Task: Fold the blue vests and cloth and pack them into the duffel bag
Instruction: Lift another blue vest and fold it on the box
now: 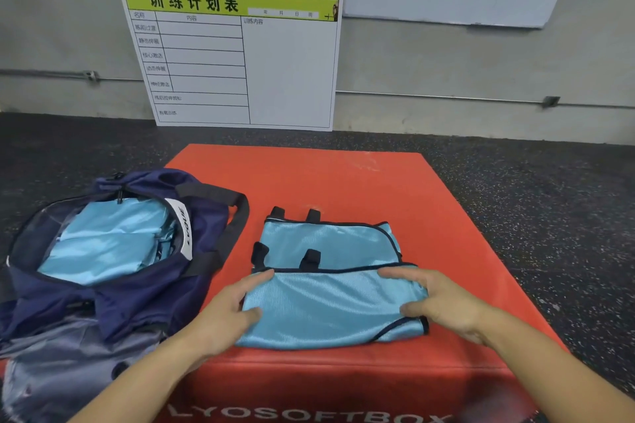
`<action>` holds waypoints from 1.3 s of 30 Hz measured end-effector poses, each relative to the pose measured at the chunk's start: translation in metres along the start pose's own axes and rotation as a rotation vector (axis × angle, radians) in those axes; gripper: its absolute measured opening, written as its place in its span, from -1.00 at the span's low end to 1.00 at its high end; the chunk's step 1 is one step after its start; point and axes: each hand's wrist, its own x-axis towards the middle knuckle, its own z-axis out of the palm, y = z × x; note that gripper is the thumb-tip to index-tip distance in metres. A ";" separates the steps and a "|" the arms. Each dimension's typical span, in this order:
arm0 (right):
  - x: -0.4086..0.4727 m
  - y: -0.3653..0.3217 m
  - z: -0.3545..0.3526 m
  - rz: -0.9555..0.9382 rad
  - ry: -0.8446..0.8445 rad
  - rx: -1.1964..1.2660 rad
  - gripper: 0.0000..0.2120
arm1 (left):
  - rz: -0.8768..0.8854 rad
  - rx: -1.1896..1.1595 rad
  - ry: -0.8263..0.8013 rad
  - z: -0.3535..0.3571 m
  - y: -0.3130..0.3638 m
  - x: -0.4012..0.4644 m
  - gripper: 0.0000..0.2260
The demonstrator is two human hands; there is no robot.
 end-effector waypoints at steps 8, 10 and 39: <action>0.032 -0.024 -0.024 -0.094 0.102 -0.054 -0.31 | 0.055 0.029 0.067 -0.015 0.024 0.046 -0.38; 0.041 -0.037 -0.035 -0.140 0.146 -0.044 -0.31 | 0.095 -0.012 0.095 -0.025 0.037 0.059 -0.40; 0.151 -0.039 0.052 -0.177 0.476 -0.981 -0.35 | 0.296 0.881 0.357 0.003 0.015 0.133 -0.41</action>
